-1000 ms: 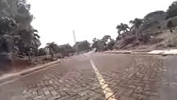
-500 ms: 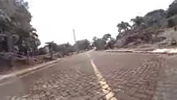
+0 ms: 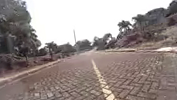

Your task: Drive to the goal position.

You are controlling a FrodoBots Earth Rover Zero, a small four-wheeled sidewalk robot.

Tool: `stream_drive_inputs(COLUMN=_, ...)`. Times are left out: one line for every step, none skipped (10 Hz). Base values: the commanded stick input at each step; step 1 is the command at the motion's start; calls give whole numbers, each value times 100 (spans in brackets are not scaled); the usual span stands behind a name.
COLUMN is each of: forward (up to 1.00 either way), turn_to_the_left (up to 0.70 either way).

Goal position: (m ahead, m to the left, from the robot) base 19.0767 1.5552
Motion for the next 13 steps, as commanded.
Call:
stream_drive_inputs(forward=70, turn_to_the_left=0)
stream_drive_inputs(forward=70, turn_to_the_left=0)
stream_drive_inputs(forward=70, turn_to_the_left=0)
stream_drive_inputs(forward=70, turn_to_the_left=0)
stream_drive_inputs(forward=70, turn_to_the_left=0)
stream_drive_inputs(forward=70, turn_to_the_left=0)
stream_drive_inputs(forward=70, turn_to_the_left=0)
stream_drive_inputs(forward=70, turn_to_the_left=0)
stream_drive_inputs(forward=70, turn_to_the_left=0)
stream_drive_inputs(forward=70, turn_to_the_left=0)
stream_drive_inputs(forward=70, turn_to_the_left=0)
stream_drive_inputs(forward=70, turn_to_the_left=0)
stream_drive_inputs(forward=70, turn_to_the_left=0)
